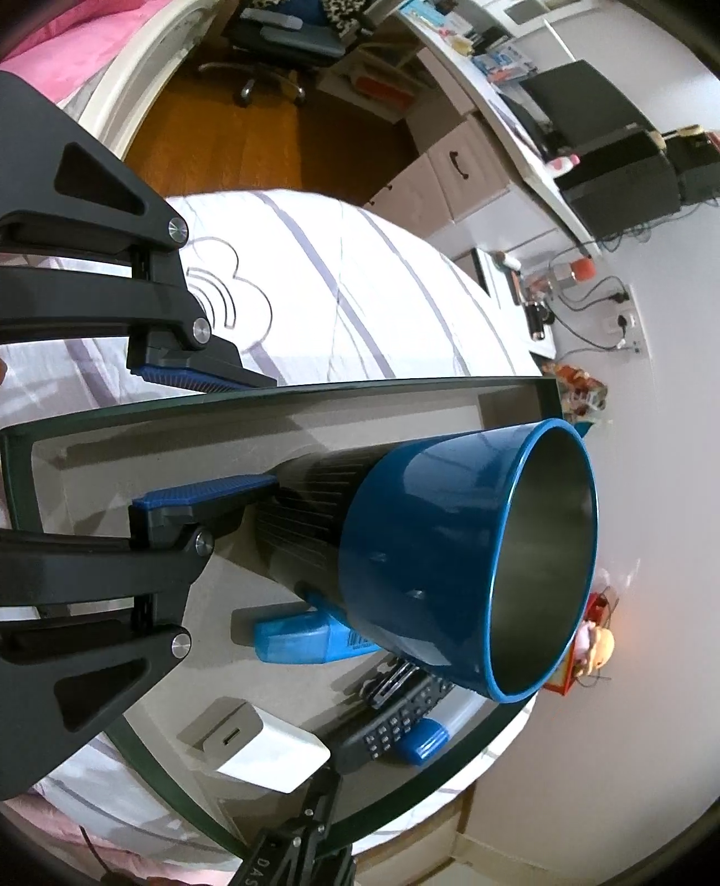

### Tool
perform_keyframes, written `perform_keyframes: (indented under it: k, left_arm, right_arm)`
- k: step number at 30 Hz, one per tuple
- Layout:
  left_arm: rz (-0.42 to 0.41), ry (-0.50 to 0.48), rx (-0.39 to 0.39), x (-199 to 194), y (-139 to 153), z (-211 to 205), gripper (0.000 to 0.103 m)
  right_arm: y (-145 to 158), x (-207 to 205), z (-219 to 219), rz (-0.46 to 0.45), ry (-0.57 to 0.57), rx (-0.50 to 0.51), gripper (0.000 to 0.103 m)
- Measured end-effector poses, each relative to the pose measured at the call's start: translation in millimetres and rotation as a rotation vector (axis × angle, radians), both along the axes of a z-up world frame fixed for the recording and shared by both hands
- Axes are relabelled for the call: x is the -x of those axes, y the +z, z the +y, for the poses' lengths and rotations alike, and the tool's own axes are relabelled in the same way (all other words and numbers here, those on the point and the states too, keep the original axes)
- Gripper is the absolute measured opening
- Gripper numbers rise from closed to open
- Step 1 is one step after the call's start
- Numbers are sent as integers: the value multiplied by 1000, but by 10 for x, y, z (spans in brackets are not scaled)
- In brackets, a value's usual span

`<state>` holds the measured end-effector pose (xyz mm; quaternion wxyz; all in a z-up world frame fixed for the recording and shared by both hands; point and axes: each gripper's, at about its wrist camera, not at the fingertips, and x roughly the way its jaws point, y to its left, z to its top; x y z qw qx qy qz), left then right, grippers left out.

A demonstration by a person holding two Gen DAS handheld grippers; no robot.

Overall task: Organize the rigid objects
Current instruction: 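Withdraw the right gripper from the tray while the left gripper holds the tray rim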

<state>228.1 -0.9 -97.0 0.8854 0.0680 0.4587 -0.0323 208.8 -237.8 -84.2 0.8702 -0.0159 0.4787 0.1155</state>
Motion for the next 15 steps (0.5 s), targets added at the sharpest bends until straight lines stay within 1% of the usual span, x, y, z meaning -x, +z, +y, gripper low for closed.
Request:
perform_keyframes:
  k: [10,15]
  left_arm:
    - [-15,-13,54,17,36,41,28]
    - [-17,-22,59,30,29,51,28]
  right_arm:
    - [22,13,-39,0,-10,8,25]
    - [140,29,-71,-41,-17,-12,25]
